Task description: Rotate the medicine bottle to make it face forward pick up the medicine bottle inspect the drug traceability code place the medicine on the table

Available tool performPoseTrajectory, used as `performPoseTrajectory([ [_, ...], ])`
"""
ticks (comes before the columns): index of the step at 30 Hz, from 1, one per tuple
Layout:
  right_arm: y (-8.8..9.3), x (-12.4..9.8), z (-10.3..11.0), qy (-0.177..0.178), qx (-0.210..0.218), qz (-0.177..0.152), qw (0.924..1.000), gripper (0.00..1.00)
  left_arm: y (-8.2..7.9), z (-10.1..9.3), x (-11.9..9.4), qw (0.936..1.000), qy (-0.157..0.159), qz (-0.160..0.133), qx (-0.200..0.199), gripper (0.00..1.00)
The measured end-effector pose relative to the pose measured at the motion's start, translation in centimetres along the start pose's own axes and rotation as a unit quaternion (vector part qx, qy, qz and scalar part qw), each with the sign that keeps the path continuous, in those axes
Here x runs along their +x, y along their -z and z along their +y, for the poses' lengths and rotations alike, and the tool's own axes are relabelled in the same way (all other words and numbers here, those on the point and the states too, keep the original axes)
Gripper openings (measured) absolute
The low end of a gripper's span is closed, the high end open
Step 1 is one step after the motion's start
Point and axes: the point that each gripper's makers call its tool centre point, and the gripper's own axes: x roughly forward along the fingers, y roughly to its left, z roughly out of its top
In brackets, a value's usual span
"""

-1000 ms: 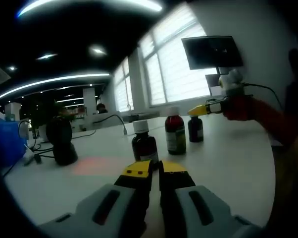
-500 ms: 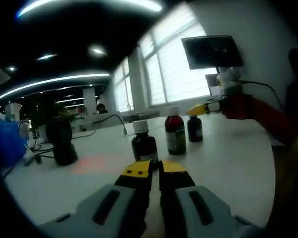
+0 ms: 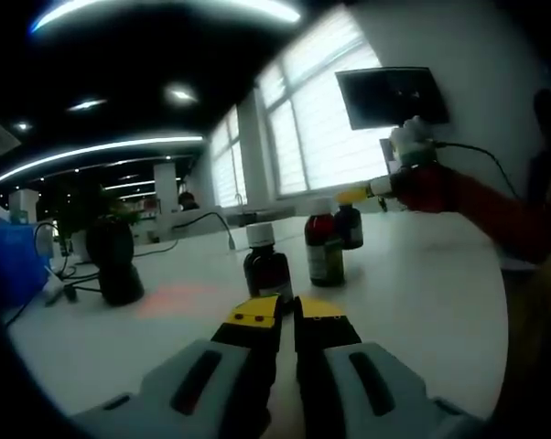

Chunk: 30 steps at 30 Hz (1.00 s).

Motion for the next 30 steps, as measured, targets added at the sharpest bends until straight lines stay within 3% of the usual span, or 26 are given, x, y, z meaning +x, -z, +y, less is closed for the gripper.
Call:
performPoseTrajectory([
  [14, -2.5, 3.0, 0.0, 0.001, 0.009, -0.007, 0.9999, 0.15, 0.0, 0.5, -0.1, 1.0000, -0.004, -0.005, -0.005, 0.00],
  [30, -4.1, 8.5, 0.7, -0.021, 0.013, 0.000, 0.9997, 0.15, 0.0, 0.4, -0.1, 0.9999, -0.001, -0.005, -0.011, 0.00],
])
